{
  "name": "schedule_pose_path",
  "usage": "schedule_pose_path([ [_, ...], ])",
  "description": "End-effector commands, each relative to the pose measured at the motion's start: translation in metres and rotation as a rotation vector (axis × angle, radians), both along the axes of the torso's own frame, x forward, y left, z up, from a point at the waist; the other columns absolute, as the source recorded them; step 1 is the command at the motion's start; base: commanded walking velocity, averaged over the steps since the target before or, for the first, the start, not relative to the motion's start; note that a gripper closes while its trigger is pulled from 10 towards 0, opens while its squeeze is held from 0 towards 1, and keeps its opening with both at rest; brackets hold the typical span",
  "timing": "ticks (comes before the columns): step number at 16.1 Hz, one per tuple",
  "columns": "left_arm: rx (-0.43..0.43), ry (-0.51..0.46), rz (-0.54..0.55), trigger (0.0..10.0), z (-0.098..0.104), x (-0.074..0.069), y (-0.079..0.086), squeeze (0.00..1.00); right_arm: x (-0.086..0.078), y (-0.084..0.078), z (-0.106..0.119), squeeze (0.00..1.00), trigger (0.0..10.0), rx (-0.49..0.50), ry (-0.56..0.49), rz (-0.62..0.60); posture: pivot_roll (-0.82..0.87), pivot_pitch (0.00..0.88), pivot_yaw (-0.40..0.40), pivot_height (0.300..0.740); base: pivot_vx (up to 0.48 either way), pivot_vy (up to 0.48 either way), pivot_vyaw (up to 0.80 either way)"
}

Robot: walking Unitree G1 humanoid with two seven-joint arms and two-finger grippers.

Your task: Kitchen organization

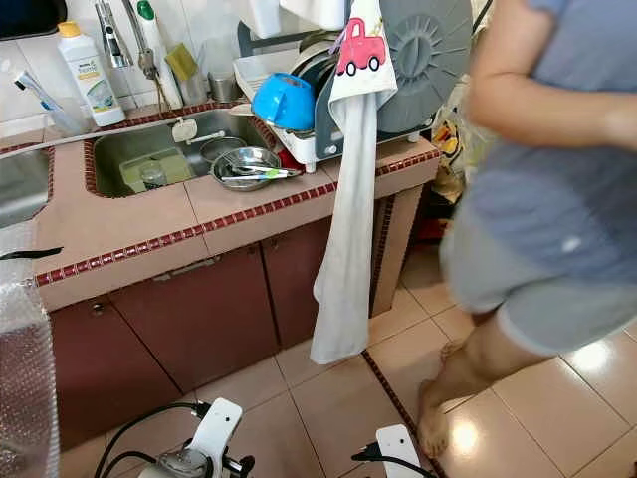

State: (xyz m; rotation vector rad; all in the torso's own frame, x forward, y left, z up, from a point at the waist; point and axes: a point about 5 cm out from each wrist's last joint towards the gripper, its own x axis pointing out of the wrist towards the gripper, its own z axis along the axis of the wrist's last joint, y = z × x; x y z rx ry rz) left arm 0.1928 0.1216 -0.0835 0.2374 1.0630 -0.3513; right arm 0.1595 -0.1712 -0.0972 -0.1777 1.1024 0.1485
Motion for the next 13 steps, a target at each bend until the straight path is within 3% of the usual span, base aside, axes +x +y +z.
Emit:
schedule_pose_path([
  [1,-0.017,-0.101,0.21,10.0,0.0134,0.0253,0.029,0.0,0.0292,-0.0156,0.0145,0.0,10.0,0.097,-0.109,-0.315,-0.08,0.0,0.105,0.74,0.0,0.0,0.0],
  [8,-0.003,-0.083,0.216,10.0,0.0118,0.0228,0.0296,0.0,0.0312,-0.02,0.0159,0.0,10.0,0.041,-0.113,-0.295,-0.08,0.0,0.119,0.74,0.0,0.0,0.0],
  [13,0.024,-0.085,0.238,10.0,0.0117,0.0225,0.0355,0.0,0.0281,-0.0219,0.0148,0.0,10.0,0.071,-0.12,-0.332,-0.09,0.0,0.12,0.74,0.0,0.0,0.0],
])
